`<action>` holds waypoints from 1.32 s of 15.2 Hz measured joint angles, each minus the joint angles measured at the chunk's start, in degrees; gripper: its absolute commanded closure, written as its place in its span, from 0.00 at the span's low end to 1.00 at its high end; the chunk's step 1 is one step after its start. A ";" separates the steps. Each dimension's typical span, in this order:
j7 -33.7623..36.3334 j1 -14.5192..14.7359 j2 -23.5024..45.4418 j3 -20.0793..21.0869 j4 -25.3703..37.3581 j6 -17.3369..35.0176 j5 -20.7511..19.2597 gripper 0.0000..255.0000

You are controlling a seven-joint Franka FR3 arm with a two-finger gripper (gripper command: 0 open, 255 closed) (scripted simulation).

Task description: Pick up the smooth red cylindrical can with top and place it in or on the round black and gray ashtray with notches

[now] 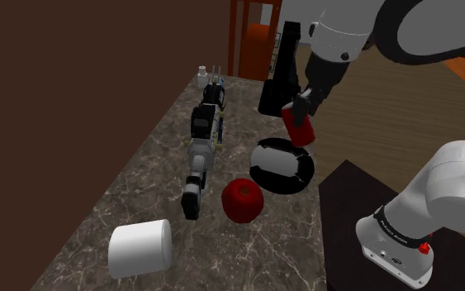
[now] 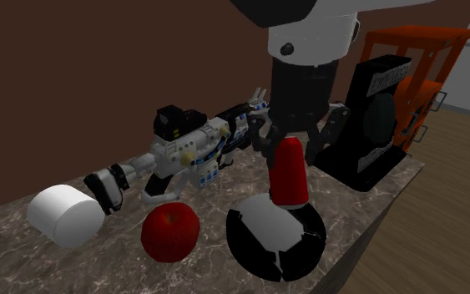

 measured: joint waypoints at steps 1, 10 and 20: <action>0.04 0.08 -0.20 0.08 -0.75 0.52 0.10 1.00; 0.34 0.45 0.11 1.00 -7.17 7.21 0.79 1.00; 0.60 0.63 1.69 1.99 -12.80 14.45 1.34 1.00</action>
